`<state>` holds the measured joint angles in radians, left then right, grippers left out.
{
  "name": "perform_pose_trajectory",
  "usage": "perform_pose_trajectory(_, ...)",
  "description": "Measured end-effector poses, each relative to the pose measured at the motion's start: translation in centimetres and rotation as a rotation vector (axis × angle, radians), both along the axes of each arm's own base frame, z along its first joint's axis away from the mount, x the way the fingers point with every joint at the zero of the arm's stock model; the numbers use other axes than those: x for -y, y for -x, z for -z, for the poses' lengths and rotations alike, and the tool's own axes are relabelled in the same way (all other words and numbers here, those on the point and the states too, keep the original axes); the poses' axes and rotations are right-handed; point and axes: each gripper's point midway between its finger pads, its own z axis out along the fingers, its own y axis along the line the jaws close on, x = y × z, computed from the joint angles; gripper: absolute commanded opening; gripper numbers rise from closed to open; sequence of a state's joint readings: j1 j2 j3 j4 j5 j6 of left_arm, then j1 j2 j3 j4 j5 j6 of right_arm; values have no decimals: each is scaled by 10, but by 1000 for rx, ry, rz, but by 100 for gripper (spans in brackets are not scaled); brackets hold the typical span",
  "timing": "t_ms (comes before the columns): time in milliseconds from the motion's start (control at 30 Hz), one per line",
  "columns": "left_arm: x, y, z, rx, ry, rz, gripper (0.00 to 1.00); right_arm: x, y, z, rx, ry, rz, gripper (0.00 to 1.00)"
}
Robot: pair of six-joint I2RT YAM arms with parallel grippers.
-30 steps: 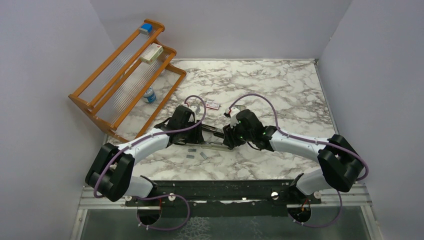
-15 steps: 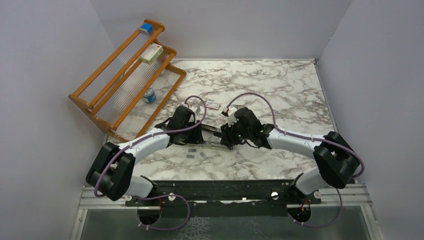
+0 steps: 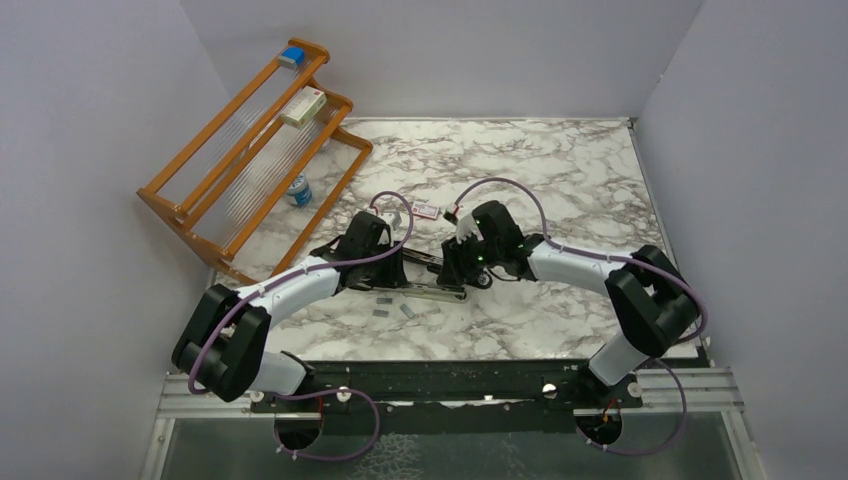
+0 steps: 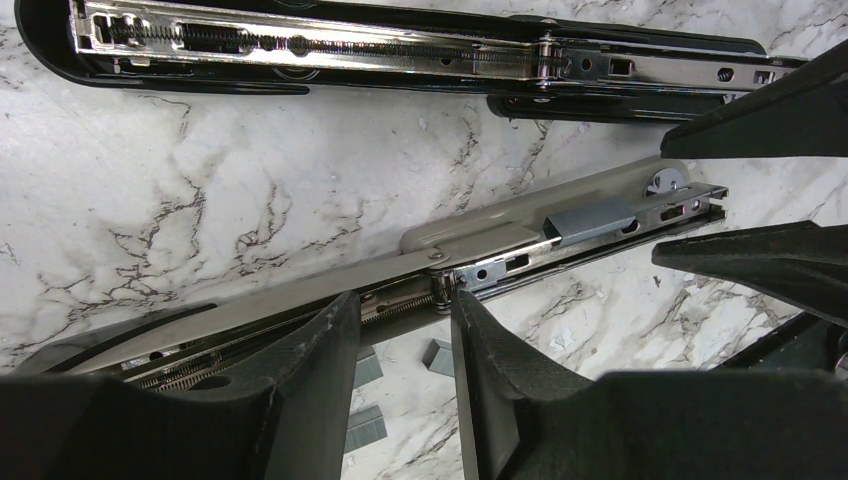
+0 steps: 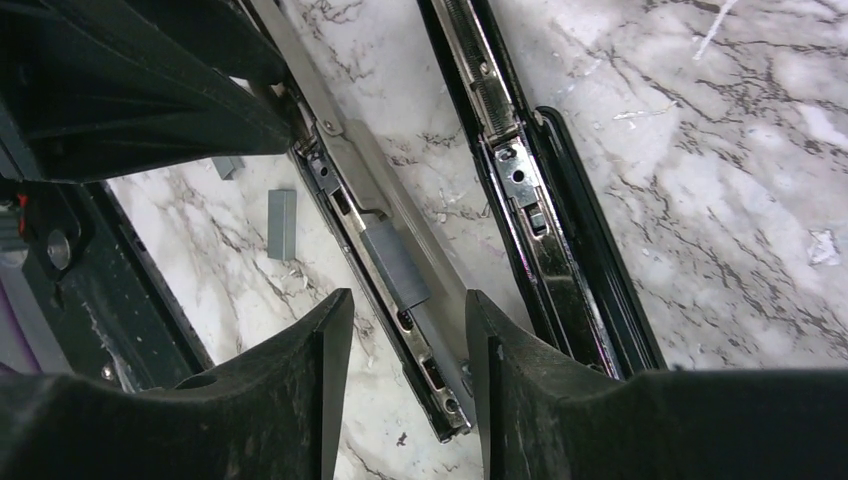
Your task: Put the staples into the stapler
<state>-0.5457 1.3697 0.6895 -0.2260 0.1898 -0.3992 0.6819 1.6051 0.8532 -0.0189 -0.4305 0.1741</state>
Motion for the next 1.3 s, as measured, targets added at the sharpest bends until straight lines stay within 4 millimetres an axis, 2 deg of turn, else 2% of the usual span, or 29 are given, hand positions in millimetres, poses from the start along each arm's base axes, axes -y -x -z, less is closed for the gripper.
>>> perform_pose_trajectory(367, 0, 0, 0, 0, -1, 0, 42, -5, 4, 13, -65, -8, -36, 45)
perform_pose_trajectory(767, 0, 0, 0, 3, -3, 1, 42, -6, 6, 20, -102, -15, -50, 30)
perform_pose_trajectory(1033, -1, -1, 0, 3, -7, -1, 42, -7, 8, 19, -114, -28, -63, 21)
perform_pose_trajectory(1300, 0, -3, 0, 6, -11, -1, 41, -10, 6, 13, -93, -52, -74, 20)
